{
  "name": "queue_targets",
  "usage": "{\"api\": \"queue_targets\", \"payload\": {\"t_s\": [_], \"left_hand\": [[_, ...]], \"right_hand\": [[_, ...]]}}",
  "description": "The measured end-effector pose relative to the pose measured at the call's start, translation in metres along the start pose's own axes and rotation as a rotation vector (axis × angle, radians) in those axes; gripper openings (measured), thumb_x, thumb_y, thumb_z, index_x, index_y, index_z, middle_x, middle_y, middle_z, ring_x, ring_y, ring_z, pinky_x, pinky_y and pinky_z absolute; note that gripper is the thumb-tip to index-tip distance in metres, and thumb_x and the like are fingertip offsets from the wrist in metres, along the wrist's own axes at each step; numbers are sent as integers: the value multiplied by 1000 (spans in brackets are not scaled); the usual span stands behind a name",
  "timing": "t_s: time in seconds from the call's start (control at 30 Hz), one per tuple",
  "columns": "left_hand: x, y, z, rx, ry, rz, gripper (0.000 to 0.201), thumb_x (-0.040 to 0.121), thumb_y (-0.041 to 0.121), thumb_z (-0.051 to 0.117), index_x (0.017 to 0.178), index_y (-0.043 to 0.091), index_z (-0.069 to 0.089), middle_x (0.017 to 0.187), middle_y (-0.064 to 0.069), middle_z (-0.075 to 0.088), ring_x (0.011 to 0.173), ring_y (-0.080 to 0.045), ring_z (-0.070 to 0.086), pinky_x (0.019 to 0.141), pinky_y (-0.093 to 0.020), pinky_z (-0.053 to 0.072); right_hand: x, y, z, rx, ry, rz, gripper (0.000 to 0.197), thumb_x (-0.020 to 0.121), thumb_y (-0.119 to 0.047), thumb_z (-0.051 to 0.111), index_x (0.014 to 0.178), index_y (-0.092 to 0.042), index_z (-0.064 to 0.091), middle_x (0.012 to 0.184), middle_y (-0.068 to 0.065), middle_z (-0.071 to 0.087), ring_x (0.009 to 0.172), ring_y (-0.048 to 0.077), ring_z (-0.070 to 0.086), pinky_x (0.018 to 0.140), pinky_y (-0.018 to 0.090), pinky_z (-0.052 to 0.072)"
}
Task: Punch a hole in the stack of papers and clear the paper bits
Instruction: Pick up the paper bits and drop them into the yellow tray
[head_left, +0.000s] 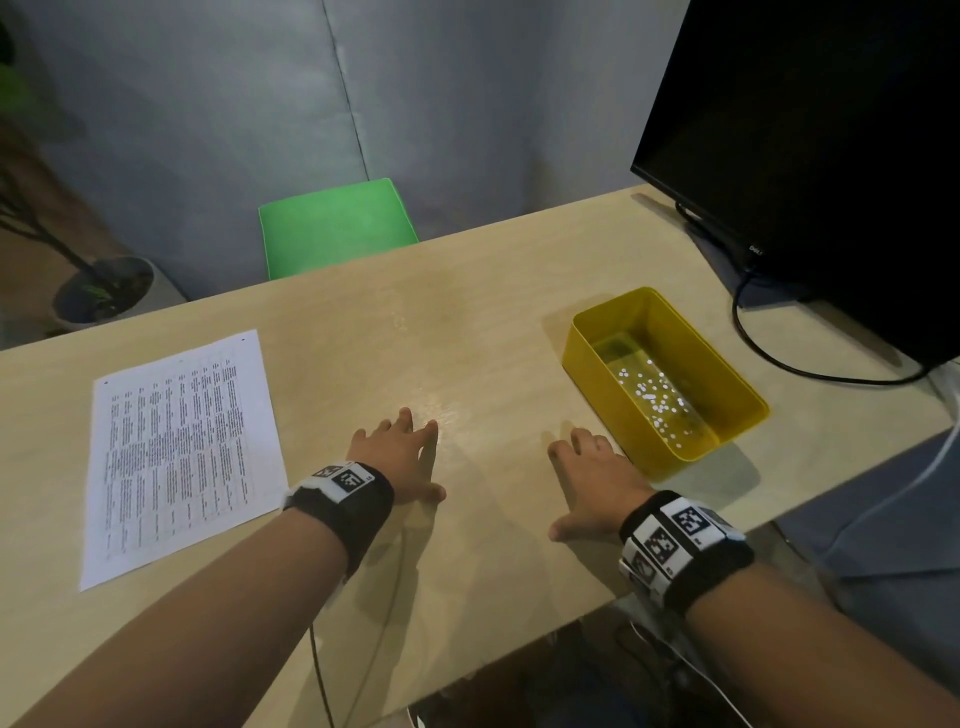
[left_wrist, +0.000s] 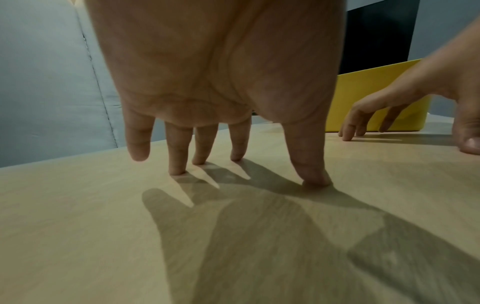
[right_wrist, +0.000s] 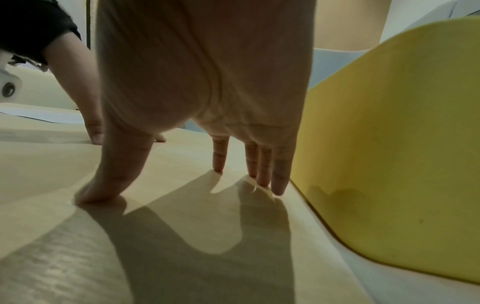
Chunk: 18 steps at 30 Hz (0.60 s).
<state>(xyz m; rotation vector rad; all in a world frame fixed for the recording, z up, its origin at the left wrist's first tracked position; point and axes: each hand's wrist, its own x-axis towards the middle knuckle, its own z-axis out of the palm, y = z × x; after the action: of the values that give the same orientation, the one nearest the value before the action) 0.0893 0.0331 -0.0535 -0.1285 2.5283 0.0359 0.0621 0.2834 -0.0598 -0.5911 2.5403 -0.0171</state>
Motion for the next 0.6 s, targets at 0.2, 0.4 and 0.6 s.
{"api": "queue_targets", "payload": {"t_s": [0.2,0.4,0.6], "left_hand": [[1,2,-2,16,-6,-3,96,72,66,62,149,34,13,159,-7,12,142,-26,27,113,-50,22],[1,1,-5,13,-14,-3,93,71,70,60,147,35,20,155,-4,23,134,-25,38,109,-48,26],[4,1,-7,-30,-7,2,82,73,68,58,142,37,29,143,0,35,121,-23,49,101,-43,35]], "right_hand": [[2,3,-5,38,9,-2,90,65,-57,76,136,-23,33,140,8,33,128,26,34,103,40,41],[4,8,-16,182,-17,-12,47,85,-45,63,130,-33,51,143,5,35,130,24,35,106,39,38],[9,7,-15,257,19,-31,23,94,-31,51,107,-23,68,129,0,46,123,17,40,99,36,41]]}}
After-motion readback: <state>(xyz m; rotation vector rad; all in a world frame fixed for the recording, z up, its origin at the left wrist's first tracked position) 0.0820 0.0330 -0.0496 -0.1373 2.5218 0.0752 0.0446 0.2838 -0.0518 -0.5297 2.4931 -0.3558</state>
